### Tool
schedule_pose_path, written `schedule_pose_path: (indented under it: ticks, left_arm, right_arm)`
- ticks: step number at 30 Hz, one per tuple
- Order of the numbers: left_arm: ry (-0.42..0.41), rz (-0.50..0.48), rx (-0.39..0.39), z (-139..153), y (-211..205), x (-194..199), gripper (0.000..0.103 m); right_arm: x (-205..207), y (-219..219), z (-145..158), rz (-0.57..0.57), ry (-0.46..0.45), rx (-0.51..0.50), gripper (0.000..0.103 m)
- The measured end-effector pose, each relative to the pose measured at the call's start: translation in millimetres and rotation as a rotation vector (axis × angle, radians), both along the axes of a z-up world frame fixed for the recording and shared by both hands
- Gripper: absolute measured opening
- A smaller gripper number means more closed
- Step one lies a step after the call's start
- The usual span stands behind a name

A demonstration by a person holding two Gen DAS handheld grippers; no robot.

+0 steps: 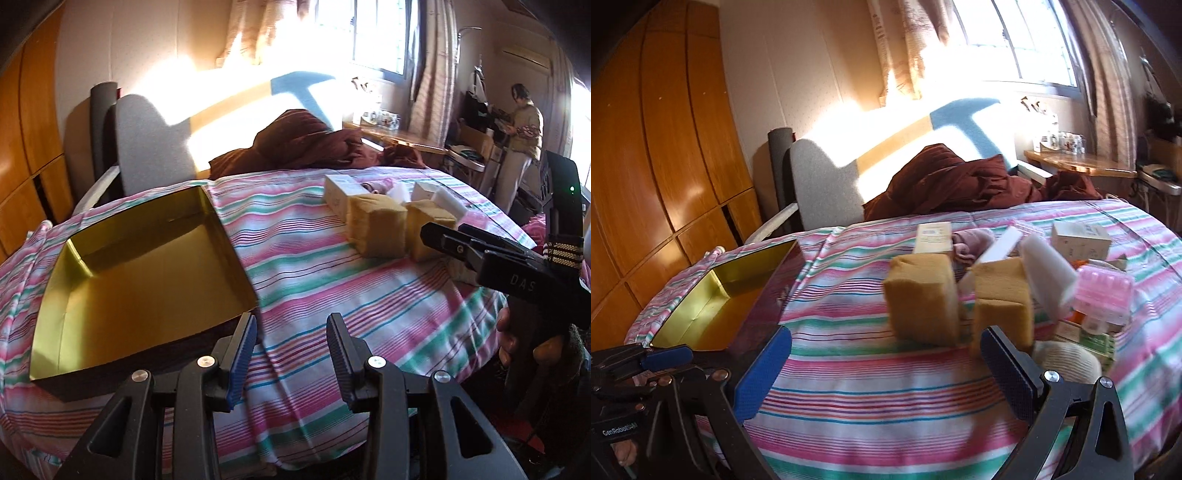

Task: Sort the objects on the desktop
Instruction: 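Move both tools from the gold tray toward the pile of objects, then grasp a yellow sponge with the left tool while the right tool grasps another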

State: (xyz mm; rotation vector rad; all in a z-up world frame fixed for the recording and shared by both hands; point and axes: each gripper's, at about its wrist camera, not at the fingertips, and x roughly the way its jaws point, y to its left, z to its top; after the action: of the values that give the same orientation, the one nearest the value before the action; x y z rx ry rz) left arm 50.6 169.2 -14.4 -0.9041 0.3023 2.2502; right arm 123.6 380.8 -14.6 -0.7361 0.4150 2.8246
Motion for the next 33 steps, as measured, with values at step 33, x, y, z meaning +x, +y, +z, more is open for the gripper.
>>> schedule_pose_path:
  ticks: [33]
  left_arm:
    - [-0.302,-0.193,0.087,-71,66,-16,0.064]
  right_arm:
    - [15,69,-24,-0.085,-0.046,-0.046,0.09]
